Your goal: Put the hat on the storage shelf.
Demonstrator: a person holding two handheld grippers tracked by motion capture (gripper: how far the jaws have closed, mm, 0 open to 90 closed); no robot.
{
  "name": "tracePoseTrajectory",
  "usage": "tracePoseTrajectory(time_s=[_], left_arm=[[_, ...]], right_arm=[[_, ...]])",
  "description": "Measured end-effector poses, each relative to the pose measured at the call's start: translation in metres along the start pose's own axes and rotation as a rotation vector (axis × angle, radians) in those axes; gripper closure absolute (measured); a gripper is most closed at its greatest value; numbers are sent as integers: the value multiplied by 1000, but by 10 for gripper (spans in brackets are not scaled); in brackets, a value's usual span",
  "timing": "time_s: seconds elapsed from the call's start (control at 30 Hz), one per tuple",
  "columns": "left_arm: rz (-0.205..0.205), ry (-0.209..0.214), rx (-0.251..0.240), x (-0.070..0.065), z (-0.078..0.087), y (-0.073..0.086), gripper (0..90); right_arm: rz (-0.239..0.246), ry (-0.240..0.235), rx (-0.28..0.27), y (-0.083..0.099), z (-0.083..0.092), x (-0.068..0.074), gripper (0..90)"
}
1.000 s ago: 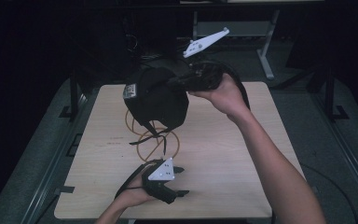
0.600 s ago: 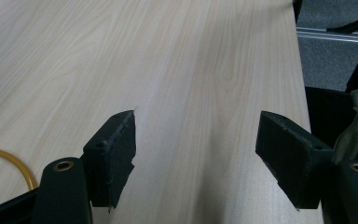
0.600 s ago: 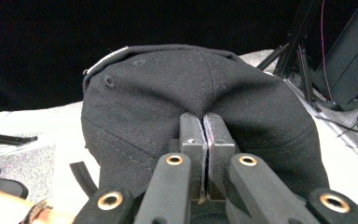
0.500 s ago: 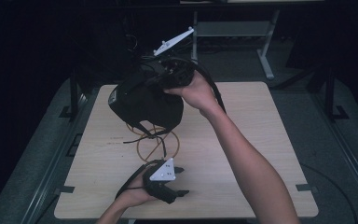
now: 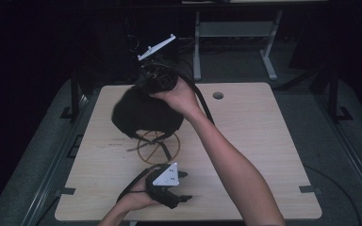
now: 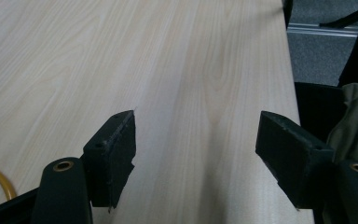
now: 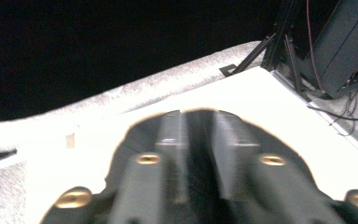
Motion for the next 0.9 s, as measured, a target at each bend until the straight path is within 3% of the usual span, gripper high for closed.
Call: tracePoseTrajectory(time_s=[0.07, 0.1, 0.33, 0.6, 0.9], left_arm=[[-2, 2, -5, -1, 0, -1, 286], [-1, 1, -6, -1, 1, -1, 287], [17, -17, -29, 3, 5, 0, 287], [39, -47, -36, 8, 9, 2, 286], [29, -46, -27, 8, 8, 4, 286]], right_arm=[[4, -22, 11, 2, -3, 0, 632], [8, -11, 18, 4, -3, 0, 582], [-7, -41, -22, 19, 12, 0, 470], [-28, -51, -26, 30, 31, -6, 408], [-61, -43, -58, 46, 53, -19, 397]])
Point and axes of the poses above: each handheld gripper's, and its own axes: z roughly backward along the jaws, y roughly out of its underside, x roughly to its left, the point moved 6 cm from there along -z, roughly forward along the jaws
